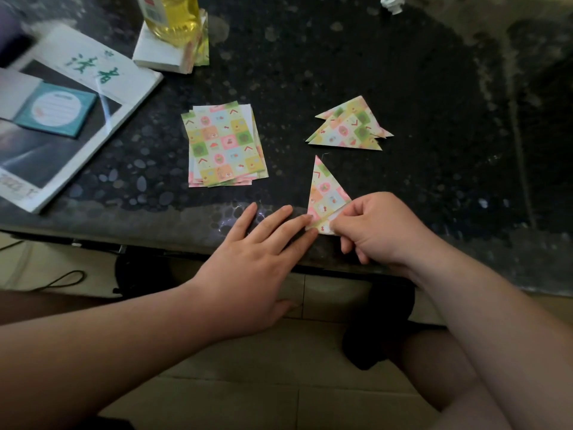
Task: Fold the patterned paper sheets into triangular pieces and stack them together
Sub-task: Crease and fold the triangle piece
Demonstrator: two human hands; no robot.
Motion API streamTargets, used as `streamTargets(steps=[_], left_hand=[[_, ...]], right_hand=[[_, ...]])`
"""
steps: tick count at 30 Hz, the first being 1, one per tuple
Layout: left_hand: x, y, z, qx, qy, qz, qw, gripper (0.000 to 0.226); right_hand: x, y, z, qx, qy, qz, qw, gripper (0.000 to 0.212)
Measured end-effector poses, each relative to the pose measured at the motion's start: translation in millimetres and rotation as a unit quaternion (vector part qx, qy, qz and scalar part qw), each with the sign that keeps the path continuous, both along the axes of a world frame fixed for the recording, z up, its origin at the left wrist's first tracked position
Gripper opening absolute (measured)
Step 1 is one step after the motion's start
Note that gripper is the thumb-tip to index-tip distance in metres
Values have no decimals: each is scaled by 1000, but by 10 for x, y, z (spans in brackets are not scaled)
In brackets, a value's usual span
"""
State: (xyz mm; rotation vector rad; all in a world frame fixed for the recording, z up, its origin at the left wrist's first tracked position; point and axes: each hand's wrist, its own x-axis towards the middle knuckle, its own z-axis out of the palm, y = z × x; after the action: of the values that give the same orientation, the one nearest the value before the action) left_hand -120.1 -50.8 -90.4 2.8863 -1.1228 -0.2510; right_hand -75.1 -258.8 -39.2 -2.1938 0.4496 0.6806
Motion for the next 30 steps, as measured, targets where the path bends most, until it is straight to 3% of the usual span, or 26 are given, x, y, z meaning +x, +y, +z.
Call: streamTargets(steps=[30], left_hand=[[-8, 16, 15, 28, 7, -15, 999, 116]], right_hand=[[-9, -13, 3, -5, -3, 3, 1000, 23]])
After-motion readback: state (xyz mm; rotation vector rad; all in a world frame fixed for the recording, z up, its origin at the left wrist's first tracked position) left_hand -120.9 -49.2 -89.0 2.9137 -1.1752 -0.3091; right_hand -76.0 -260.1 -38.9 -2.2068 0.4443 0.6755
